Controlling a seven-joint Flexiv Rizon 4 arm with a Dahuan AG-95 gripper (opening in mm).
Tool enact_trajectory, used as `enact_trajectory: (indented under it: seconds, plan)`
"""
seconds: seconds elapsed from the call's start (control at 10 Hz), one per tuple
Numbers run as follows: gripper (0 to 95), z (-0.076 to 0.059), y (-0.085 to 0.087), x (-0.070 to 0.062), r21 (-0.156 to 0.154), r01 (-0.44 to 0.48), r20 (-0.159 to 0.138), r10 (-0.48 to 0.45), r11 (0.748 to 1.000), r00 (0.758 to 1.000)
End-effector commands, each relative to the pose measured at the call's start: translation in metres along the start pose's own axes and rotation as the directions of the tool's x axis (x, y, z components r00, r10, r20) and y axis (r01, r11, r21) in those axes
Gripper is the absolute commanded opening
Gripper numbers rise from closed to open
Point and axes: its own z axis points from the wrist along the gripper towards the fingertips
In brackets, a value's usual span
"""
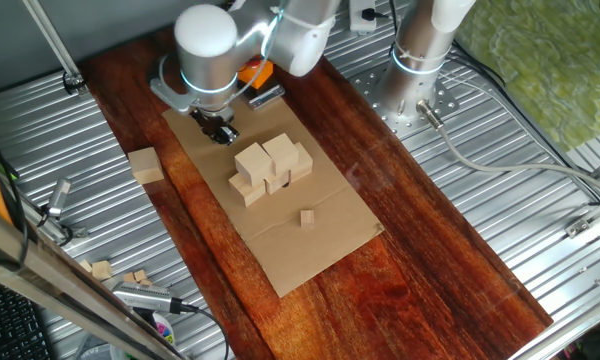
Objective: Stack the blocks into a pyramid shape
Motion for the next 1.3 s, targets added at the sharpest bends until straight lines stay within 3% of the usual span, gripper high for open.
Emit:
enact_trajectory:
  seconds: [0.1, 0.8, 1.3]
  plan:
    - [0.0, -0.001, 0.002, 0.0, -0.023, 0.016, -0.018, -0.017, 1.0, 1.0]
    - [0.0, -0.001, 0.002, 0.0, -0.025, 0.031, -0.01, -0.032, 0.999, 0.999]
    - [0.0, -0.012, -0.049, -0.03, -0.049, 0.071, -0.01, -0.072, 0.996, 0.997]
